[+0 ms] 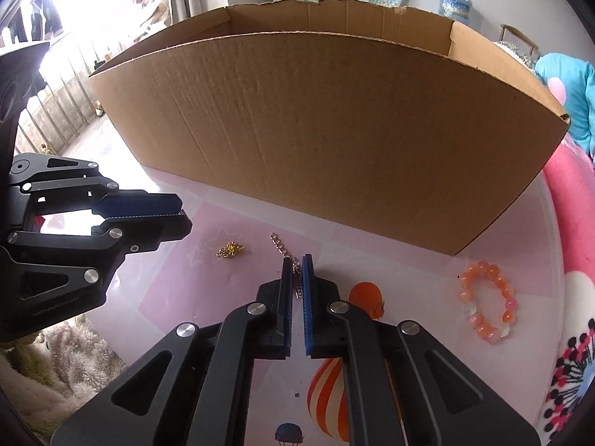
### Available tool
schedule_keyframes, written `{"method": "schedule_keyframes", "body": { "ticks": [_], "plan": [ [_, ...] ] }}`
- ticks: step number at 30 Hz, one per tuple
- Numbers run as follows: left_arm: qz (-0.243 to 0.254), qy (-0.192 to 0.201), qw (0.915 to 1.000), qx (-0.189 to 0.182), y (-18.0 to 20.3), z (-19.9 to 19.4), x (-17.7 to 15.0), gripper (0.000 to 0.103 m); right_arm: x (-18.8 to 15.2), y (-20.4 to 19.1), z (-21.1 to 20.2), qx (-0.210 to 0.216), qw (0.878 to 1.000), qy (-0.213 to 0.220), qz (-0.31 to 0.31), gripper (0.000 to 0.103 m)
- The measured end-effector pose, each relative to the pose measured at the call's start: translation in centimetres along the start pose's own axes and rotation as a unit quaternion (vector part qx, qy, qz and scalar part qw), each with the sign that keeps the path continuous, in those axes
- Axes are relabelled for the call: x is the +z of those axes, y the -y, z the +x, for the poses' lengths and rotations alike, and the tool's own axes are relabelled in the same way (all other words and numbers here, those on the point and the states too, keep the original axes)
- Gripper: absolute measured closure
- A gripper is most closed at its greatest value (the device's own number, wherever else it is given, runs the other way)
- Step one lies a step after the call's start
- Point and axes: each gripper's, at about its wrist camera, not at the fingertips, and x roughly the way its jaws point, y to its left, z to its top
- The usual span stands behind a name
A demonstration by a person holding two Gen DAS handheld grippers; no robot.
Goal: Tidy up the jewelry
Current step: 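Carry the gold comb charm over the box with the left gripper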
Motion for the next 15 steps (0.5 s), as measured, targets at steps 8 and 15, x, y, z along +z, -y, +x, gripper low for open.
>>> {"method": "schedule_keyframes", "body": {
  "ticks": [8,15],
  "plan": [
    [0.001,0.009,1.0000,0.003,0.1,-0.8,-0.2,0.089,-0.3,0.7,-1.7,0.008,0.999,0.017,0.026,0.100],
    [0.000,0.031,0.9995,-0.005,0.3,-3.1,-0.1,0.089,-0.1,0.4,-4.4,0.007,0.998,0.047,0.033,0.100]
  ]
}}
